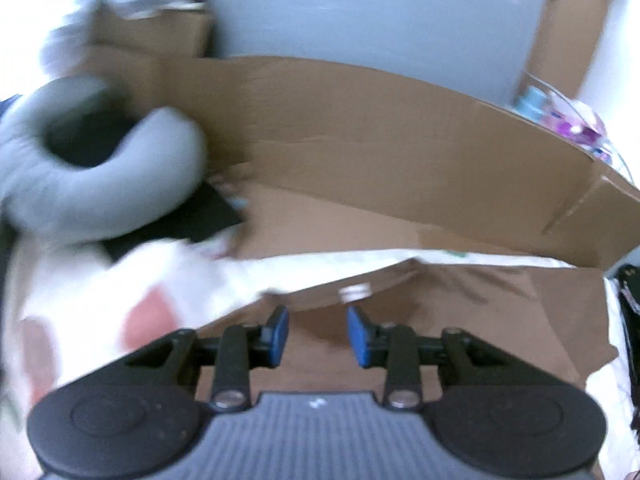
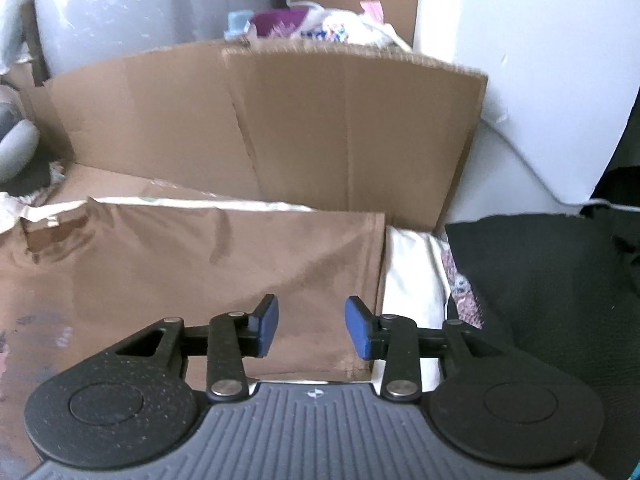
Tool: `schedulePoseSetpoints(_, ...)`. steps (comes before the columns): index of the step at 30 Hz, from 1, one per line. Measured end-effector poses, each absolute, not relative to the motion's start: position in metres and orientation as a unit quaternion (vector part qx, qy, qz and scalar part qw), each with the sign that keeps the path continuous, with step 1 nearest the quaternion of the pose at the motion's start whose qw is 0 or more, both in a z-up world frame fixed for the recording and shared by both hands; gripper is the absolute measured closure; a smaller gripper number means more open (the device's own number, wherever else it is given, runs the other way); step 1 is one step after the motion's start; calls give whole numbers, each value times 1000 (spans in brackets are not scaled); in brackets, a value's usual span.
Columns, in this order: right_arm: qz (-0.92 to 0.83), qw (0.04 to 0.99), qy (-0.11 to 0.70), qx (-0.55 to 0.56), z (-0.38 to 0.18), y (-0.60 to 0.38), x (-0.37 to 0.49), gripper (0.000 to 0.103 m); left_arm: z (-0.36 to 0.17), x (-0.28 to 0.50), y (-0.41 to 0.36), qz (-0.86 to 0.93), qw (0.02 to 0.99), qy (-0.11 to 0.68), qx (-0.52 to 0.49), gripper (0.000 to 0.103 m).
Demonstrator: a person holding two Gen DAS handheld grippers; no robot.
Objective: Fold clothes
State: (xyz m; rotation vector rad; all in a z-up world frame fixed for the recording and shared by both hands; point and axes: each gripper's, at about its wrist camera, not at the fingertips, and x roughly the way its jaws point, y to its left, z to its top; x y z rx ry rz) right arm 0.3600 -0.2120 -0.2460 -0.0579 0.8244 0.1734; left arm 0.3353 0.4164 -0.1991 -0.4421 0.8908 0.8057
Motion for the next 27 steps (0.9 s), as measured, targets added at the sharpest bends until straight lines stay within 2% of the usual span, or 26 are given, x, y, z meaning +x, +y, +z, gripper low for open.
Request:
schedulePoseSetpoints(9, 101, 912, 396, -21, -201, -201, 345, 59, -171, 233, 421, 445, 763, 411, -227, 66)
schedulePoseSetpoints(12, 110, 912, 395, -20, -189, -195, 342, 59, -171, 214, 418, 463, 749, 411, -236, 62)
schedulePoseSetpoints(20, 139, 904, 404, -8, -153, -185, 333, 57, -174, 164, 404, 499, 718, 403, -269, 61)
schedulePoseSetpoints(21, 144, 902, 407, -7, -148, -184, 332, 56, -172, 158, 401, 502, 715, 401, -275, 61)
schedulePoseSetpoints(23, 151, 900, 409, -11, -136, -181, 327, 36, -166, 149, 394, 506, 711, 398, -285, 61)
schedulePoseSetpoints(25, 163, 896, 413, -10, -121, -178, 321, 31, -157, 141, 386, 508, 708, 395, -291, 59)
schedulePoseSetpoints(27, 172, 889, 424, -6, -105, -175, 318, 30, -146, 134, 378, 510, 707, 391, -296, 53)
